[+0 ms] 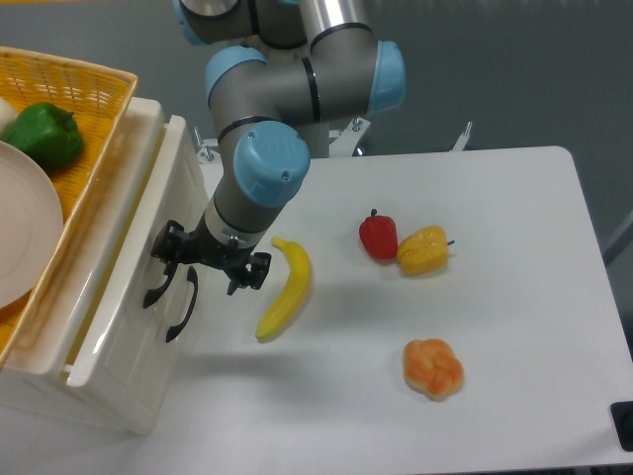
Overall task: Slide the top white drawer open
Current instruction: 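Pull the upper white drawer outward by its handle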
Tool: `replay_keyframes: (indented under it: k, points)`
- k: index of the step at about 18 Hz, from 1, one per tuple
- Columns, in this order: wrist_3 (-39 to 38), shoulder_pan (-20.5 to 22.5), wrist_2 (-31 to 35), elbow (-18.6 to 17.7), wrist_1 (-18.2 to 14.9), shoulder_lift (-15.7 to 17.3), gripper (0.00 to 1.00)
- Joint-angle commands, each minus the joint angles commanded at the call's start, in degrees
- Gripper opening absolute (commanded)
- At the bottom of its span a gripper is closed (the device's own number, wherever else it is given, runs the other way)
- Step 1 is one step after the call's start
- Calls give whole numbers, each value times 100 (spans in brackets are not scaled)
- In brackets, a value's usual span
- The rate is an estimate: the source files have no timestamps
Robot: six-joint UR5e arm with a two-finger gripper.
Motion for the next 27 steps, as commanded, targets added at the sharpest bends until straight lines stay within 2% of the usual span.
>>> replay_keyframes:
  k: [16,27]
  points:
    - [150,642,1,281,18,-167,100]
    - [264,1169,-43,325,18,-220,100]
